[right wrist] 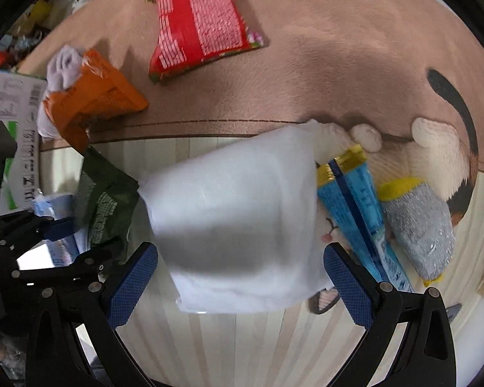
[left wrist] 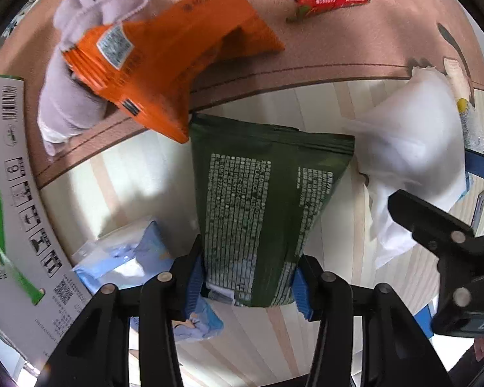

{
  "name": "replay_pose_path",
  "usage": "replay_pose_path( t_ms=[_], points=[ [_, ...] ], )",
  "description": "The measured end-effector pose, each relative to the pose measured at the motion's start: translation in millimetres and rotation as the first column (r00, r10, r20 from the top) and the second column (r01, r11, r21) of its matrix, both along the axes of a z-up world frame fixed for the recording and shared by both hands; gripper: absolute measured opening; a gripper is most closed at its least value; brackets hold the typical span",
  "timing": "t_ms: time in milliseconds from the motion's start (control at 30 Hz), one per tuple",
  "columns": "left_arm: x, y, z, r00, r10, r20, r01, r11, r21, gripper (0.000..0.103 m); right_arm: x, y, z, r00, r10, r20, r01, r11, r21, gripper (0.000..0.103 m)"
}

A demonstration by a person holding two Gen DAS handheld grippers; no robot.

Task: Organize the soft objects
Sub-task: 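Grasp the green snack bag with the left tool while the right tool grasps the white tissue pack, then carry both items into the cardboard box and open both tools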

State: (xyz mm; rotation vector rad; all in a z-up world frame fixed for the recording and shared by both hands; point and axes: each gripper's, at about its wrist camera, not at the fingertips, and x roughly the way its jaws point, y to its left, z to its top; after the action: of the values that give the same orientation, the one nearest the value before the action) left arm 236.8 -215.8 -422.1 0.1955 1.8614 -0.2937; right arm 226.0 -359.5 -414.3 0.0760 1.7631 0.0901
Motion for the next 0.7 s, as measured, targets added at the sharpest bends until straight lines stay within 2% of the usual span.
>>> replay_pose_path(
  t_ms=[33,67,133,233,367,500,567,600,700],
  points=[
    [-2.4,0.0,0.9,1.000,0.004,0.000,-0.004,1.000,0.000,0.042,-1.2,1.9,-4.8,1.000,-0.003,-0.015,0.003,1.000,-0.011,0.099],
    [-5.6,0.4,4.1,1.000,0.006,0.004,-0.006,1.000,0.003,0.040,-3.1,3.7,-9.7,1.000,-0.011,-0.028,0.010,1.000,-0.024,0.087],
    [-5.6,0.1,12.6,1.000,0.003,0.027,-0.004,1.000,0.014,0.034,-6.0,4.0,-12.3,0.999,-0.038,-0.024,0.037,0.999,-0.024,0.081],
    [-9.5,2.4,37.9,0.995,0.001,0.095,-0.004,1.000,0.030,0.033,-12.3,1.2,-4.9,0.996,-0.091,-0.010,0.090,0.996,-0.017,0.070],
    [-21.7,15.2,86.7,0.984,0.034,0.172,-0.033,0.999,-0.008,0.032,-26.4,8.0,19.8,0.987,-0.159,0.035,0.158,0.987,0.029,0.068],
    [-38.9,45.6,146.5,0.965,0.096,0.242,-0.082,0.994,-0.066,0.032,-42.6,36.2,56.5,0.979,-0.176,0.106,0.168,0.983,0.080,0.068],
    [-37.4,67.2,172.0,0.953,0.134,0.272,-0.114,0.990,-0.087,0.032,-51.9,56.0,83.5,0.973,-0.179,0.145,0.163,0.980,0.116,0.068],
    [-26.4,85.5,186.2,0.947,0.151,0.285,-0.127,0.987,-0.100,0.032,-53.2,61.5,102.1,0.970,-0.181,0.163,0.160,0.978,0.136,0.068],
    [-30.5,138.9,226.8,0.927,0.209,0.313,-0.178,0.976,-0.125,0.032,-47.5,86.5,155.3,0.959,-0.190,0.210,0.149,0.970,0.194,0.068]
  ],
)
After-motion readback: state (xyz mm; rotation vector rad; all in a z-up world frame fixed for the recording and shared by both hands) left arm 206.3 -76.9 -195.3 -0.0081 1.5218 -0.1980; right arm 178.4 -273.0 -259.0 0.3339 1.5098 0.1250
